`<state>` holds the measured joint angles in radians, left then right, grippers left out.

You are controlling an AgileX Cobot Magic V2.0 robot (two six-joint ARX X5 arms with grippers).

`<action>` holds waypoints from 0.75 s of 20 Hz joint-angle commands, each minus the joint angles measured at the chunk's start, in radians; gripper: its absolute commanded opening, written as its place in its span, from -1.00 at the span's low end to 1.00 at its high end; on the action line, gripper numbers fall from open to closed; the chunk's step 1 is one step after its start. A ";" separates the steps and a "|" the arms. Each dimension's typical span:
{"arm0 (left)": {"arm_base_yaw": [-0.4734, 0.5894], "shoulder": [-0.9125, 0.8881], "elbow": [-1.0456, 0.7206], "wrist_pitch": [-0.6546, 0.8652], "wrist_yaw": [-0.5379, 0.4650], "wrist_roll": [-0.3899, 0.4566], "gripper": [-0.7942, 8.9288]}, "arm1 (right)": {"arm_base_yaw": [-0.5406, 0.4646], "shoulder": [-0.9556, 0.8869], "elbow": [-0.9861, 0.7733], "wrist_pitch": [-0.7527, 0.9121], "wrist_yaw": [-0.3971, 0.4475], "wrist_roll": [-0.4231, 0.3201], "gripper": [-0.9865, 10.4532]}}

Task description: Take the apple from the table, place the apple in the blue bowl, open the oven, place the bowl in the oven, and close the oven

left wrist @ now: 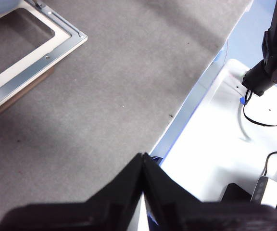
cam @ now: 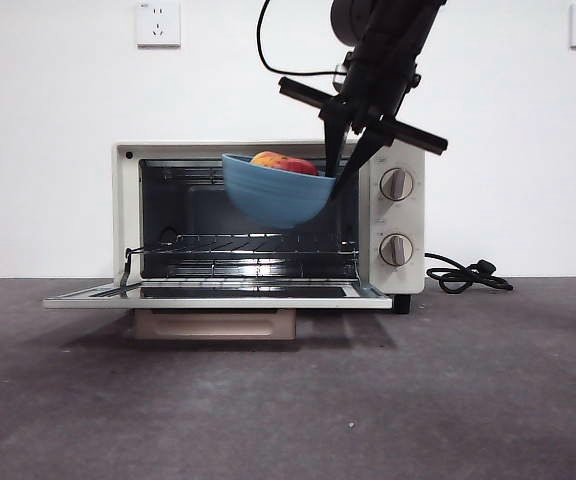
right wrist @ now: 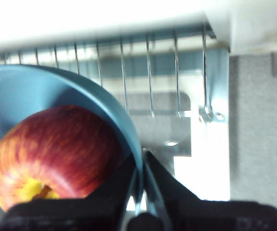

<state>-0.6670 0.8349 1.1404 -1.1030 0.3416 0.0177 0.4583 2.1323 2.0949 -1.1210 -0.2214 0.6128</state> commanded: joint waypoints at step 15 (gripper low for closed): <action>-0.002 -0.043 -0.002 -0.034 -0.002 0.008 -0.85 | -0.002 0.050 0.021 0.009 0.132 0.222 -0.84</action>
<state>-0.6670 0.7944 1.1404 -1.1374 0.3397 0.0177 0.4530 2.1662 2.1094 -1.1213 -0.0887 0.8238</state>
